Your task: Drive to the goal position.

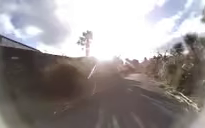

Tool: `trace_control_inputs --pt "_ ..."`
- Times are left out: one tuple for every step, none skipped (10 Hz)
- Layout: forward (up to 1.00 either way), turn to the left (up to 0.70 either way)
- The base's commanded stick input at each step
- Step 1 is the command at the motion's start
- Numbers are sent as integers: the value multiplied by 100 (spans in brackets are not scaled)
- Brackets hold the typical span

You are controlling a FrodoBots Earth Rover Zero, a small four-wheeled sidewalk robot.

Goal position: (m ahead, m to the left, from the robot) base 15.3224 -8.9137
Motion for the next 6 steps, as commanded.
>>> trace_control_inputs --pt "0 -34" --pt "0 -1" --pt "0 0" --pt "0 0" --pt "0 0" --pt "0 0"
